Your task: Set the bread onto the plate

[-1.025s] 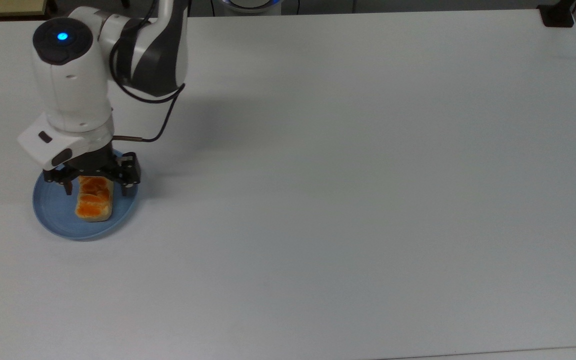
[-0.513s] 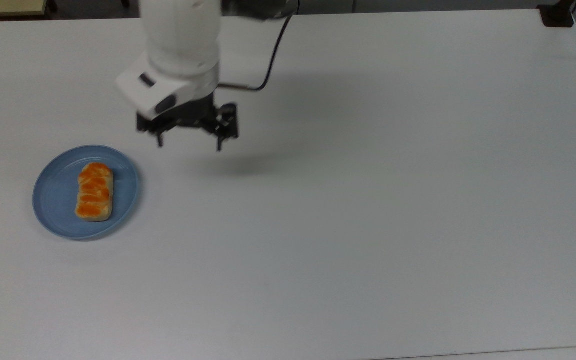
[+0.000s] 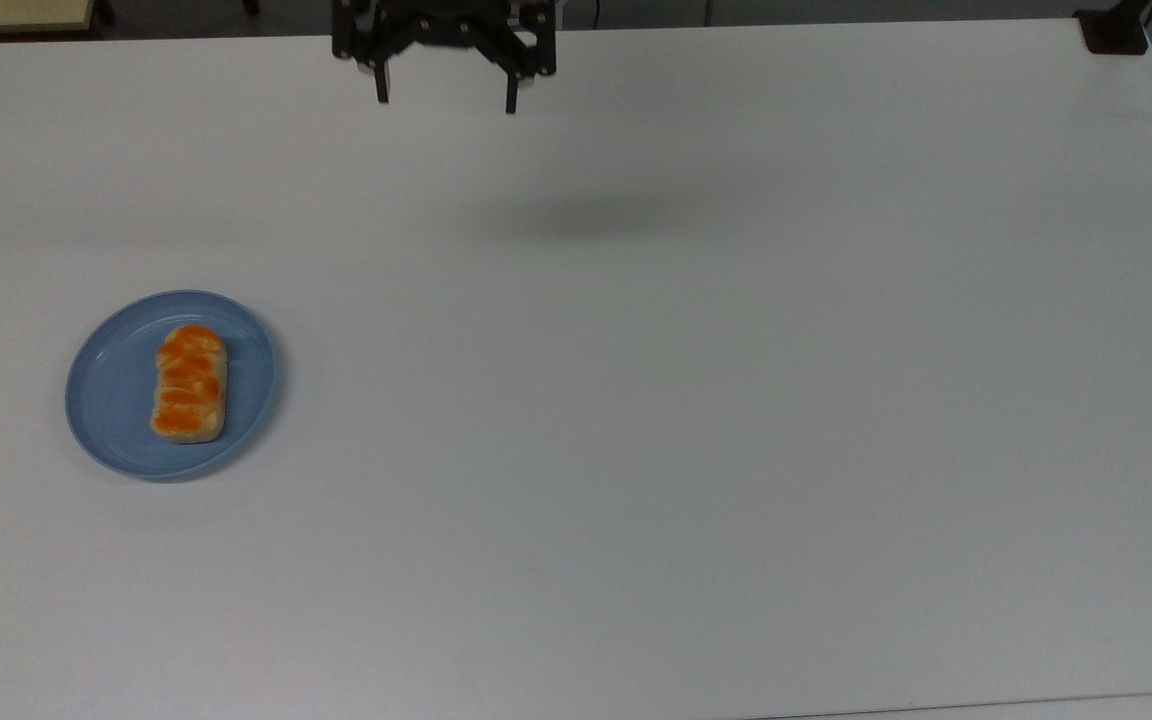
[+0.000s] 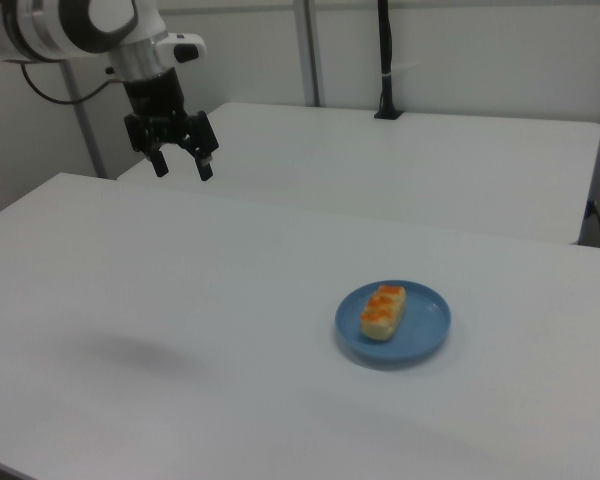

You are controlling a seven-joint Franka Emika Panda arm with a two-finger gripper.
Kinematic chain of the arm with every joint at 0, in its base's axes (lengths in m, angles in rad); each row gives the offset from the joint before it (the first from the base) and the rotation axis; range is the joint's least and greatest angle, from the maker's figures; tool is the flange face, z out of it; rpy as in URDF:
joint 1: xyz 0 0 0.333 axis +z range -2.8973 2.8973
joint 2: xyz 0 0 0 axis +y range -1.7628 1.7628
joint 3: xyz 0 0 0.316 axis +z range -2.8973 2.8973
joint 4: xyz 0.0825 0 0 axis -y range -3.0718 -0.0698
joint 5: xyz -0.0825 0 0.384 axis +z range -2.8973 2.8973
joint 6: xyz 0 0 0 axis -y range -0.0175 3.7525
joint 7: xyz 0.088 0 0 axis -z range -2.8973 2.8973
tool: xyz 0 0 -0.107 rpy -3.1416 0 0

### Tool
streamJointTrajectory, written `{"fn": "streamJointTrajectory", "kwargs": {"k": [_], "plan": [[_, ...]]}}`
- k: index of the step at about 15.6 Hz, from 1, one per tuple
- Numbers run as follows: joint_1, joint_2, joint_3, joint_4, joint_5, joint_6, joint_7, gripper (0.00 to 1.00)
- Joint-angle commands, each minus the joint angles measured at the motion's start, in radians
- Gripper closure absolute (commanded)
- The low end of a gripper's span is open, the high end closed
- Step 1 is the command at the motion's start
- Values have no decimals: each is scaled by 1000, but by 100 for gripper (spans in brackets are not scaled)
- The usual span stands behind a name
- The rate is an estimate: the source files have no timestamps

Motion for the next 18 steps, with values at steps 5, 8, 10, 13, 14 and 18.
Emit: {"fn": "streamJointTrajectory", "kwargs": {"k": [5,8,10,13,14,18], "plan": [[-10,-64,-10,-67,21,-15,11,0],[-9,-64,-11,-67,29,-16,11,0],[-10,-64,-13,-64,37,-16,13,0],[-12,-64,-19,-61,92,-16,13,0],[-12,-66,-19,-61,93,-19,13,0],[-13,-66,-19,-59,95,-30,0,0]]}}
